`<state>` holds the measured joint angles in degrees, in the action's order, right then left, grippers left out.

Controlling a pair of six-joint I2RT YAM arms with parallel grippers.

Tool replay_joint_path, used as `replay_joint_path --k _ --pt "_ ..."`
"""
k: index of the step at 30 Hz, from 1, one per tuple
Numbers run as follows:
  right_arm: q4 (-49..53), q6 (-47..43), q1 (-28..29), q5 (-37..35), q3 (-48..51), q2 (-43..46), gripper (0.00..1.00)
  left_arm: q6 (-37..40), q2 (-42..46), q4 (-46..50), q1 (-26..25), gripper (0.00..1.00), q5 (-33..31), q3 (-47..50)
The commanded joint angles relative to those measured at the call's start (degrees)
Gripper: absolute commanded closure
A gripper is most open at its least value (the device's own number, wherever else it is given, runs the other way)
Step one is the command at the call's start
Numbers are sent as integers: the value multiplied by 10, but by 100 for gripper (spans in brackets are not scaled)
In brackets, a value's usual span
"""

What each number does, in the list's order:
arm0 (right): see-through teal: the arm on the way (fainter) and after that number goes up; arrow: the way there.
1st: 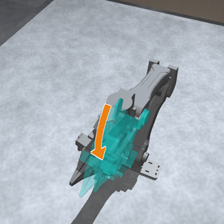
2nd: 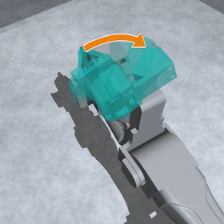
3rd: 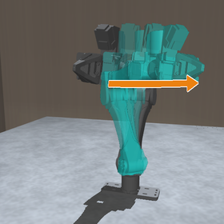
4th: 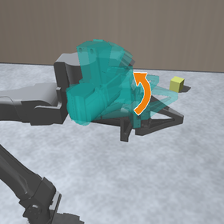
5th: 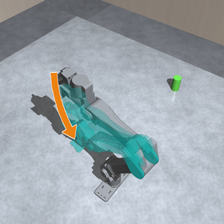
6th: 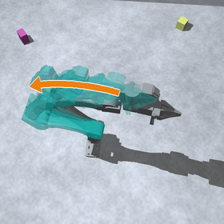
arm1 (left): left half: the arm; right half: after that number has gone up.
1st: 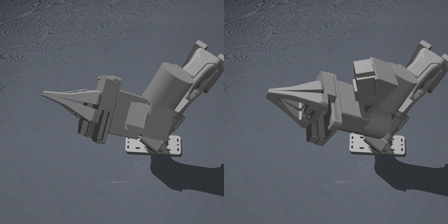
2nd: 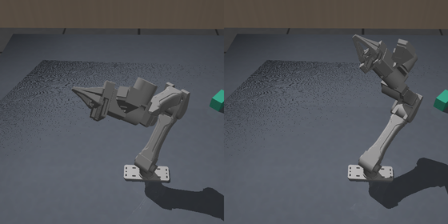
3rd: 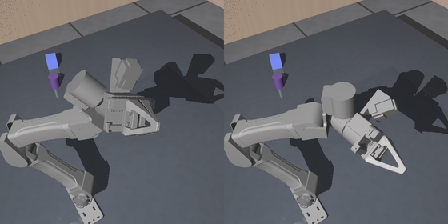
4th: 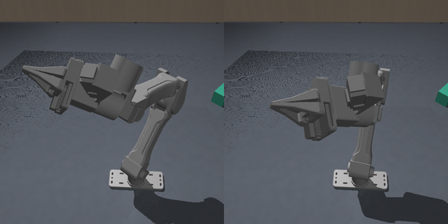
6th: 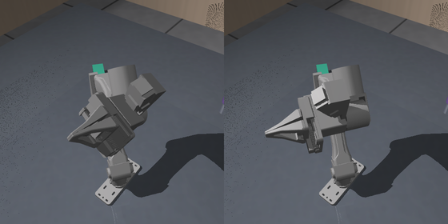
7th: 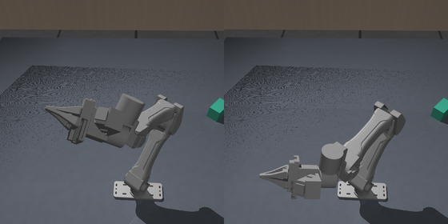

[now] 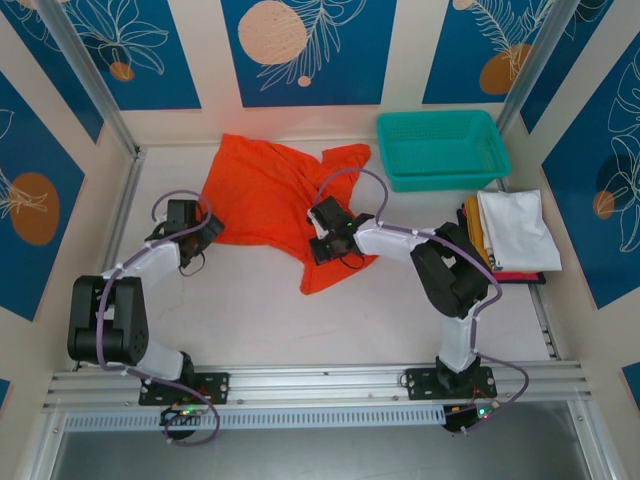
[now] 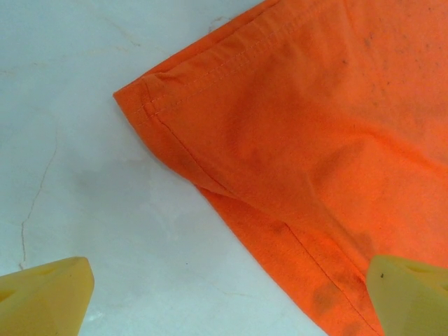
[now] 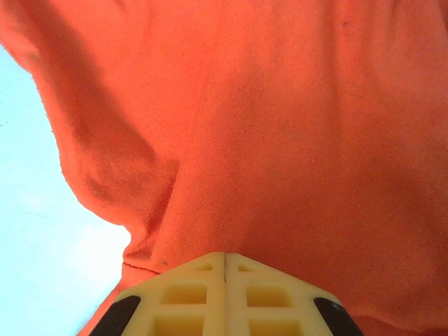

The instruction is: Fold and stack the t-shirts

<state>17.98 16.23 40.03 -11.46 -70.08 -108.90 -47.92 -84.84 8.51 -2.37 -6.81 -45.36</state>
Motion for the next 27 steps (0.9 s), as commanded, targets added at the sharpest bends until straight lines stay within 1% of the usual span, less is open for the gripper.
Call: replay_joint_path --k 1,5,10,14,18,19,20,21,22,23,24,25,27 --pt "2 -4 5 -13 38 59 100 -1 17 1 8 0 7 8" --pt "-22 26 16 -24 139 157 100 1 21 1 8 0 -1 9" --pt "-16 109 70 -52 269 287 100 -2 5 -4 9 0 5 -2" --pt "2 170 99 -60 339 359 100 5 -1 1 10 0 -4 -13" --pt "36 209 112 -91 380 417 100 15 -7 11 15 0 -7 -29" --pt "44 216 111 -96 386 429 95 15 -7 12 16 0 -8 -32" --pt "53 220 109 -102 390 442 78 15 -7 12 16 0 -8 -34" --pt "62 223 109 -111 391 454 54 15 -9 12 17 0 -8 -37" --pt "66 225 108 -122 390 465 38 15 -10 12 17 0 -8 -40" --pt "66 227 104 -133 387 476 29 14 -13 12 17 0 -6 -43" --pt "64 231 95 -137 381 485 24 12 -17 12 17 0 -3 -47" --pt "62 241 80 -138 375 489 23 10 -20 12 17 0 0 -51" --pt "66 280 31 -120 354 486 23 3 -28 12 16 0 6 -59"
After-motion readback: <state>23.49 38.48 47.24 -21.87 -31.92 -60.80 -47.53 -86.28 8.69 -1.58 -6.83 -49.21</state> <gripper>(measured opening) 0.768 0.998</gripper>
